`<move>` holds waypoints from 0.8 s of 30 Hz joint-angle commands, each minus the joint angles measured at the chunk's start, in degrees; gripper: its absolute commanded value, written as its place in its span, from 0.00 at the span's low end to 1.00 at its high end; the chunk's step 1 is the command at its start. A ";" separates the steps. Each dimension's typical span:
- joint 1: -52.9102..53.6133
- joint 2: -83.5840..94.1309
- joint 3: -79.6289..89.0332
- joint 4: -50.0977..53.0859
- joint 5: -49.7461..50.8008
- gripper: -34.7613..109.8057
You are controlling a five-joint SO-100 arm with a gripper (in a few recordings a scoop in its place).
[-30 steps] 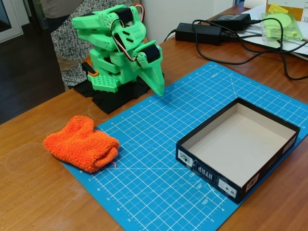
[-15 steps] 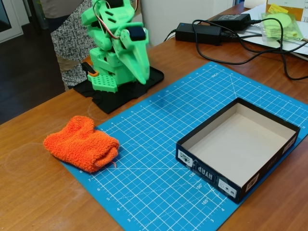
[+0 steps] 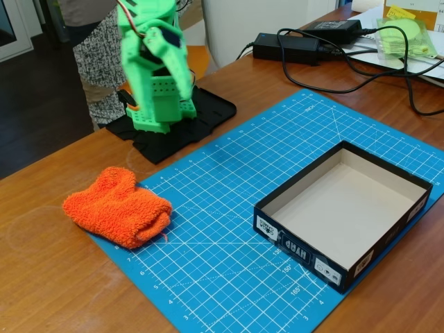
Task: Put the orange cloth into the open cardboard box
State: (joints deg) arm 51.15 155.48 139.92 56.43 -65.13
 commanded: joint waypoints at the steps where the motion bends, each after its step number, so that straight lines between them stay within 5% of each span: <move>1: 8.09 -20.21 -8.17 -0.70 -19.25 0.59; 8: 15.29 -32.70 -5.10 -8.26 -34.80 0.62; 24: 13.36 -54.40 -6.77 -30.41 -30.23 0.63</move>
State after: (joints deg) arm 64.86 101.78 135.09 27.77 -95.01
